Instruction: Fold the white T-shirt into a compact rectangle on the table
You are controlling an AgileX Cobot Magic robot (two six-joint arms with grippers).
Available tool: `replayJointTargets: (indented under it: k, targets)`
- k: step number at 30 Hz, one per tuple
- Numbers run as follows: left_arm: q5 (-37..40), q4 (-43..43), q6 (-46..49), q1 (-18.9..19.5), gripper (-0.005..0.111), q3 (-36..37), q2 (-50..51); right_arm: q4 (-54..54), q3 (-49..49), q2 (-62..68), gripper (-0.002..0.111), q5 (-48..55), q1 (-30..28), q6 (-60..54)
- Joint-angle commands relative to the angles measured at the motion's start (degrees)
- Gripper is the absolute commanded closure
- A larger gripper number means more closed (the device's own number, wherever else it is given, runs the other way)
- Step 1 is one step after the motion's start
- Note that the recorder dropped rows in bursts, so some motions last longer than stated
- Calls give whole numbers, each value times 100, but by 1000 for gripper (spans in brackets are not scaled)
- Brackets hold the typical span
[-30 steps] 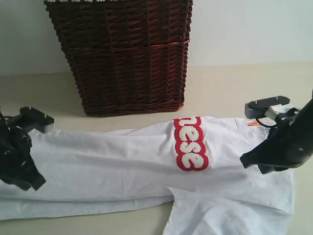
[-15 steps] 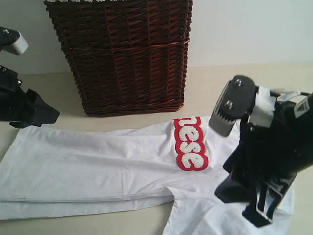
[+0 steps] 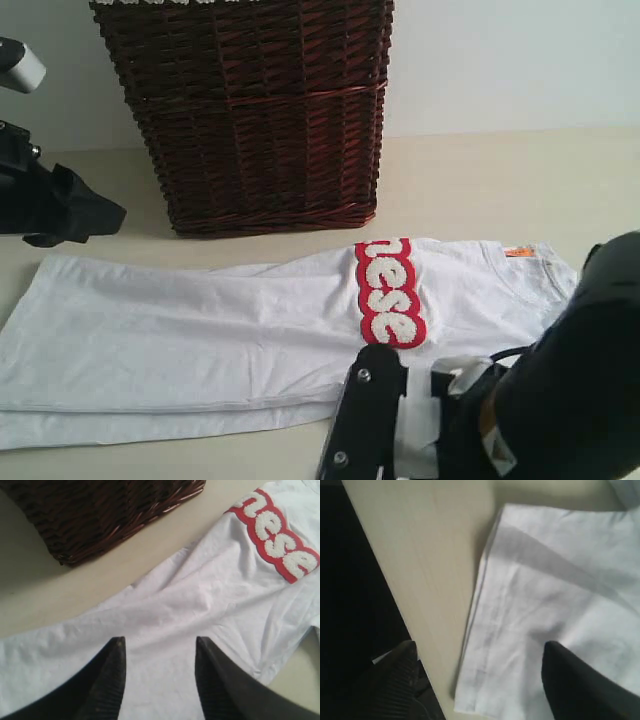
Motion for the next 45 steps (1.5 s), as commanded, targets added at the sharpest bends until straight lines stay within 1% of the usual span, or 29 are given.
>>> replayJointTargets:
  k: [1,6,9,13,16,17,18,20,22,24,25,30,34,37,40,44,45]
  targets:
    - [-100,-77,31,-25,62,12,-30,-216,22,600,41,-483,354,588]
    - [-136,-76,31,-25,62,12,-30,-713,22,1286,42,-523,568,1189]
    - [-186,-76,31,-25,62,12,-30,-1075,22,1576,45,-541,581,1580]
    - [-208,-76,31,-25,62,12,-30,-1545,22,1869,45,-844,581,2027]
    - [-219,-76,31,-25,62,12,-30,-1614,22,2053,48,-1015,581,2404]
    - [-219,-76,31,-25,62,12,-30,-1614,9,2086,51,-1015,581,2550]
    - [-219,-76,31,-25,62,12,-30,-1629,9,2110,56,-1015,581,2647]
    - [-242,-76,31,-25,62,12,-30,-1653,9,2110,72,-898,581,2701]
    - [-242,-76,31,-25,62,12,-30,-1653,9,2110,90,-754,581,2691]
    - [-242,-76,31,-25,62,12,-30,-1653,9,2110,105,-645,581,2604]
    - [-242,-76,31,-25,62,12,-30,-1704,-3,2110,108,-589,581,2568]
    - [-253,-76,31,-25,62,12,-30,-1830,-271,2090,108,2,581,2545]
    - [-264,-76,31,-25,62,12,-30,-2187,-724,1801,108,696,581,2556]
    - [-264,-76,31,-25,62,12,-30,-2402,-1096,1510,108,1030,581,2556]
    - [-275,-76,31,-25,62,12,-30,-2934,-1401,1290,108,1143,581,2616]
    - [-265,-76,31,-25,62,12,-30,-3853,-1515,1259,108,1461,535,2967]
    - [-265,-76,31,-25,62,12,-30,-3918,-1515,1259,108,1508,486,2967]
